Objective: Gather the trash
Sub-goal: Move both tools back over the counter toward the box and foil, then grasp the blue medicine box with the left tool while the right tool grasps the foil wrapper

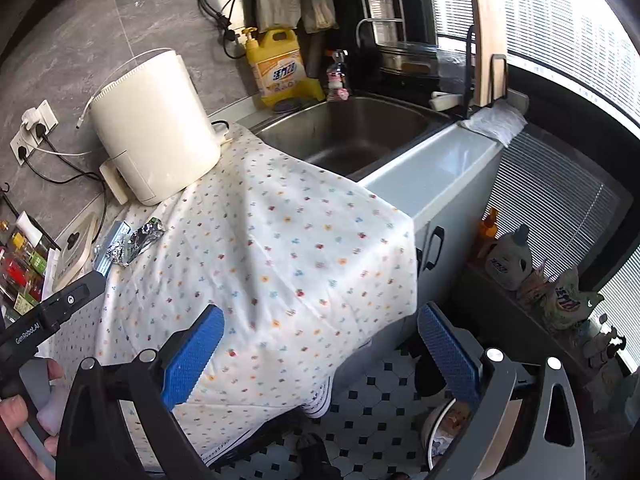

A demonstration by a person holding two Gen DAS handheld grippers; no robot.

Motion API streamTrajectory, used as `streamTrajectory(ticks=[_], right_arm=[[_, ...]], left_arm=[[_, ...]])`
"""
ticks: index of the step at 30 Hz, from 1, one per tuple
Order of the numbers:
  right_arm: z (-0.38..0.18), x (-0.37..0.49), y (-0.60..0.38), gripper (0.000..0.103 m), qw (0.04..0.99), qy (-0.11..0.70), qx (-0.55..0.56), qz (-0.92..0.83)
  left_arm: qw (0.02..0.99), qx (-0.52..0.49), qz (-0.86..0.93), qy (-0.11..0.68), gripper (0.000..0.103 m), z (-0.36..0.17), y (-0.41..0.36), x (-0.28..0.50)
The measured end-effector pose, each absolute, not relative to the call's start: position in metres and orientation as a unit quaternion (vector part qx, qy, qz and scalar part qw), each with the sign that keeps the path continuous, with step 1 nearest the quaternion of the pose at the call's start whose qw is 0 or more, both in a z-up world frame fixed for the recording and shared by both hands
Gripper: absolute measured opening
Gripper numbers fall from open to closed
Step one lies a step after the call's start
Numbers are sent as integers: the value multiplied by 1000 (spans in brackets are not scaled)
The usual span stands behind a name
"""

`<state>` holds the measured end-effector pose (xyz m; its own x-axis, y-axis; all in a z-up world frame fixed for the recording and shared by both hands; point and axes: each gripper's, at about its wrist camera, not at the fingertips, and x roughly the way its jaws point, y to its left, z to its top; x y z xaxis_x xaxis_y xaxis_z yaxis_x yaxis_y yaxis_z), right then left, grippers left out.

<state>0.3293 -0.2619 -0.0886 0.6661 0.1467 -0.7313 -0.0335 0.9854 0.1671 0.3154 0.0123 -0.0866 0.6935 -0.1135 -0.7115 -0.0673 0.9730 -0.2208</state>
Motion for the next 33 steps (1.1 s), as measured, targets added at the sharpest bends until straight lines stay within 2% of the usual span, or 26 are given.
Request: streamTrajectory(ticks=[14,20,25,31,33], right_arm=[[-93,401,-140,95,904,408,40,122],[-100,423,-104,94,897,417,43,145],[-117,443,-76,77,877,446,55,168],[-135,466,-47,66,860,474,54,183],[-140,474,-40,64,856,480,54,184]], left_arm=[[923,-133,98,348,97,-88,138,337],[922,-150,89,346,97,-91,178,345],[916,-171,67,356,97,-100,209,357],[910,-194,73,360,96,-113,237,376],[907,-192,70,369,83,-119,241,385]])
